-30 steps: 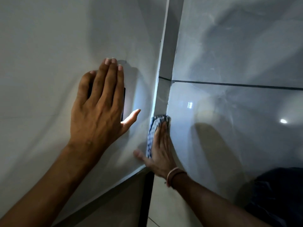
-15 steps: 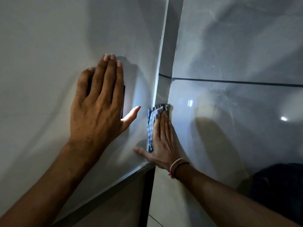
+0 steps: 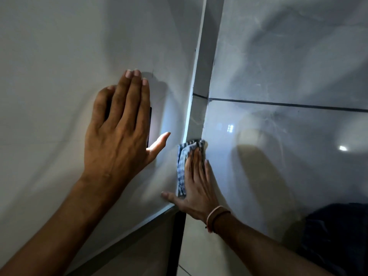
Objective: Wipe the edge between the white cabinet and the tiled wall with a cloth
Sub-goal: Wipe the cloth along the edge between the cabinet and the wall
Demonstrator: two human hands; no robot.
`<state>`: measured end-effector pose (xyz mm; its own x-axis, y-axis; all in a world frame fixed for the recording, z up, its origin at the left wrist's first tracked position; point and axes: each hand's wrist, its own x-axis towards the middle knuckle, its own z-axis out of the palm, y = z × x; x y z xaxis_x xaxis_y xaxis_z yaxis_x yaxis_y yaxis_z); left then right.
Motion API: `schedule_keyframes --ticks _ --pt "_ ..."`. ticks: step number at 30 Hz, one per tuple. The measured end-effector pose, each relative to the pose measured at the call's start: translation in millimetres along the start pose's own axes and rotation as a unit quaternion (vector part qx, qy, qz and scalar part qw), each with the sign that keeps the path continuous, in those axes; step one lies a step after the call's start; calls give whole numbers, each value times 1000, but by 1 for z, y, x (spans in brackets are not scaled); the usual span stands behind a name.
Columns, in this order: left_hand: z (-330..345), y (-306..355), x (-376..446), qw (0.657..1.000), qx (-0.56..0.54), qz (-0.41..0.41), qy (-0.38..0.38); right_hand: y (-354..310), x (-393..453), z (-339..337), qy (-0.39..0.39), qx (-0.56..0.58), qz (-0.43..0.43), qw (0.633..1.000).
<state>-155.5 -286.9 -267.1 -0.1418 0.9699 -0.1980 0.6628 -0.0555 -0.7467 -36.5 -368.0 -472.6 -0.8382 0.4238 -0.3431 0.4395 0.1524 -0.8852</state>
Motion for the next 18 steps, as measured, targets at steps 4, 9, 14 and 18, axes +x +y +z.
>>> schedule_keyframes --ticks 4,9,14,18 --pt "1 0 -1 1000 -2 -2 0 7 33 -34 71 47 -15 996" --pt "-2 -1 1 1000 -9 -10 -10 6 89 -84 147 117 -6 982" --pt "-5 1 -2 1000 -4 -4 -23 16 -10 -14 -17 66 -45 997" --pt "-2 1 0 1000 -8 -19 -1 7 11 -33 8 133 -4 991"
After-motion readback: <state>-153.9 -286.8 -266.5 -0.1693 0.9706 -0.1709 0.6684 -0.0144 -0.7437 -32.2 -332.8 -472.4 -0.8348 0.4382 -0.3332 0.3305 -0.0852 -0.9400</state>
